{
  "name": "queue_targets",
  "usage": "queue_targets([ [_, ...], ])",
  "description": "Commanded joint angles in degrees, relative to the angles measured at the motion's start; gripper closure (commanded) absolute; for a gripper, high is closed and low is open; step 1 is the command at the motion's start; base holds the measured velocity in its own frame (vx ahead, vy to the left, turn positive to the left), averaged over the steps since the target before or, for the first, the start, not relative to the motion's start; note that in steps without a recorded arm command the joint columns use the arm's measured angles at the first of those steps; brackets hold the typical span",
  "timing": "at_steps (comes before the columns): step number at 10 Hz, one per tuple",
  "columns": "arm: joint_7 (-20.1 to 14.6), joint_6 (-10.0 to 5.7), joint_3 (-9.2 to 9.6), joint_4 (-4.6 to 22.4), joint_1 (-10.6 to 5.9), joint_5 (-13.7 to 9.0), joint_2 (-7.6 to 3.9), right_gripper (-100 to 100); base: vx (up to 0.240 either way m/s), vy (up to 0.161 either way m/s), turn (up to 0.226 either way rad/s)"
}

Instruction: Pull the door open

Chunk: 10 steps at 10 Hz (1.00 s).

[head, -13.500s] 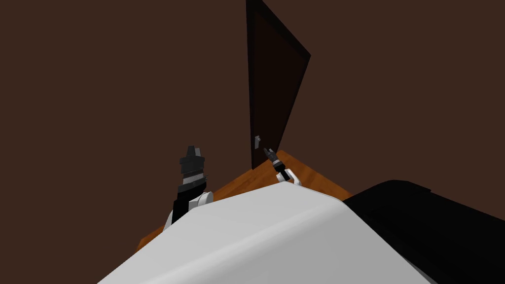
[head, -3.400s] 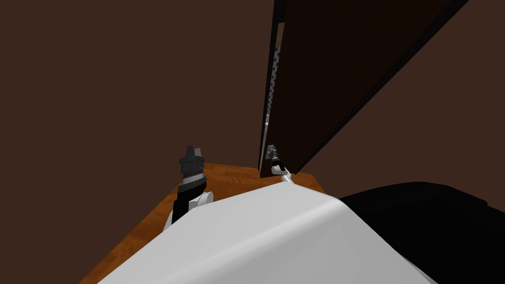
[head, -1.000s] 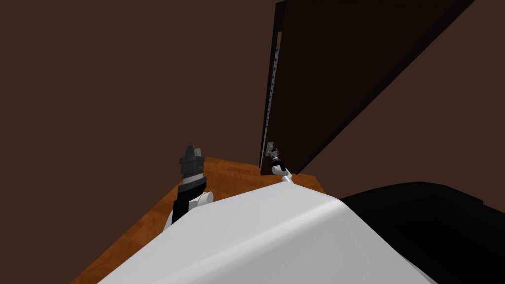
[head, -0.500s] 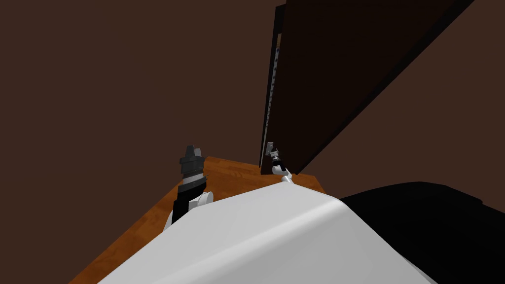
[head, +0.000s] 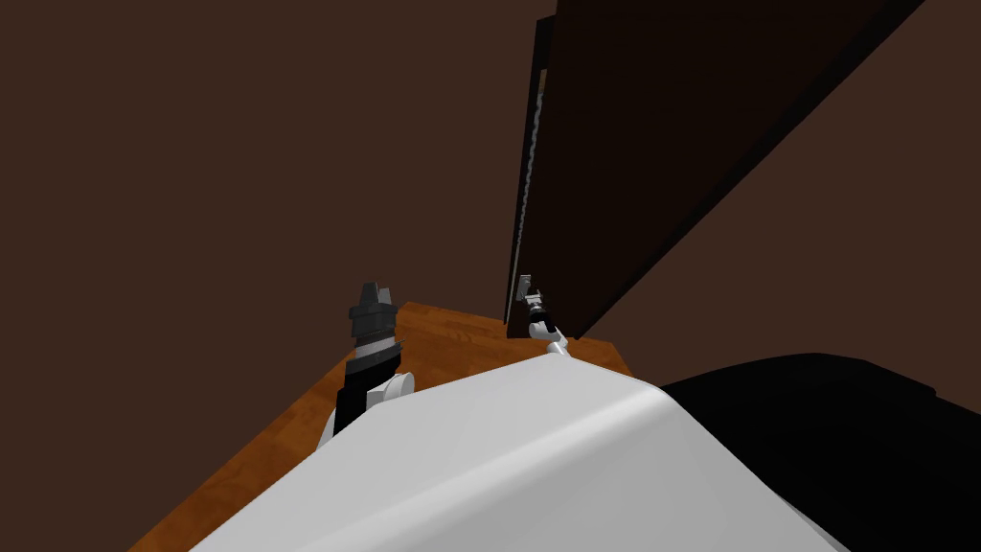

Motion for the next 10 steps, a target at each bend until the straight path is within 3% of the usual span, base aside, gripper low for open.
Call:
queue_targets([
  [1,-2.4,0.20,-0.17,-0.1,0.06,0.0,0.11,-100,-0.050,-0.011,0.037],
  [8,-10.1,1.06,-0.85,-0.3,0.23,-0.1,0.49,-100,-0.045,-0.008,0.032],
  [10,-10.2,1.09,-0.88,-0.3,0.23,-0.1,0.53,-100,-0.030,0.002,0.013],
])
